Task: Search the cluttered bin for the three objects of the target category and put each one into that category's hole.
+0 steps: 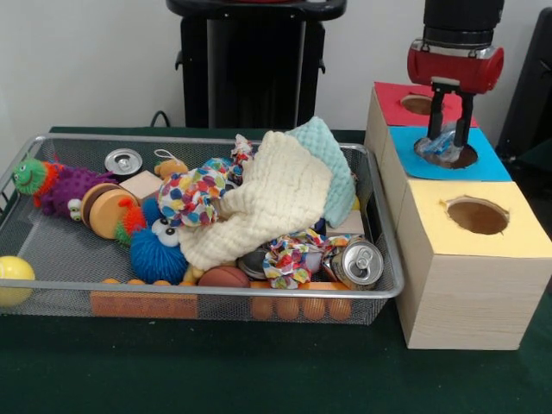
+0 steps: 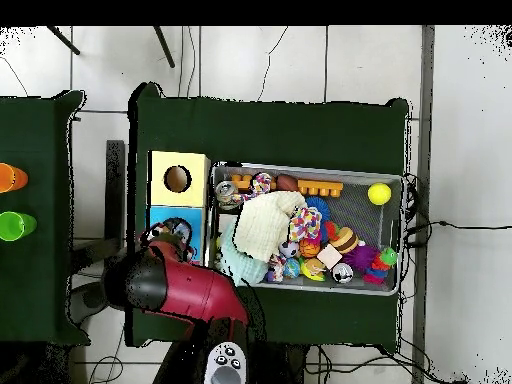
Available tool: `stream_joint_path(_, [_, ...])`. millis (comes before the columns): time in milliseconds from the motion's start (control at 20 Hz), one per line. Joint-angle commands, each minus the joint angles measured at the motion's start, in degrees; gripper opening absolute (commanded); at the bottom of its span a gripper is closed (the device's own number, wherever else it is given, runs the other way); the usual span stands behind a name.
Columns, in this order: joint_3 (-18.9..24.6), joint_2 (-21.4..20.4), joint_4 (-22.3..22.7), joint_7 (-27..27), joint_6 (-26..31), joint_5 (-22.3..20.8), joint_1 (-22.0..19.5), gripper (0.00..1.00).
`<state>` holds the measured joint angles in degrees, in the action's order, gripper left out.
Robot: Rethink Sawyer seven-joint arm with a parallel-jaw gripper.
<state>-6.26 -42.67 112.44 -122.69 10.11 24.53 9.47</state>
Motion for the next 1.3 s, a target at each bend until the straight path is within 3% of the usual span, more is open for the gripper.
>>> stream_joint_path(50, [4.38, 2.89, 9.52, -7.5, 0.78, -2.52, -2.0, 0.0])
stream_joint_path(250, [6.76, 5.03, 10.11, -7.57, -4.21, -3.5, -4.0, 0.0])
stream_joint_path(300, [6.66, 5.17, 10.08, -7.71, -5.41, -3.95, -3.83, 1.0])
stream_joint_path(450, [6.2, 5.18, 9.91, -8.6, -6.75, -3.85, -3.21, 1.0])
stream_joint_path(650, [-0.96, 4.47, 6.96, -10.56, -0.33, -0.72, 3.67, 1.0])
stream_joint_path(950, [0.85, 1.15, 7.4, -9.77, 4.11, -0.04, 1.38, 1.0])
stream_joint_path(1200, [-5.9, -3.42, 3.03, -9.07, 15.33, -2.57, 3.35, 1.0])
stream_joint_path(1300, [-6.23, -3.74, 1.79, -6.34, 16.93, -3.95, 0.87, 1.0])
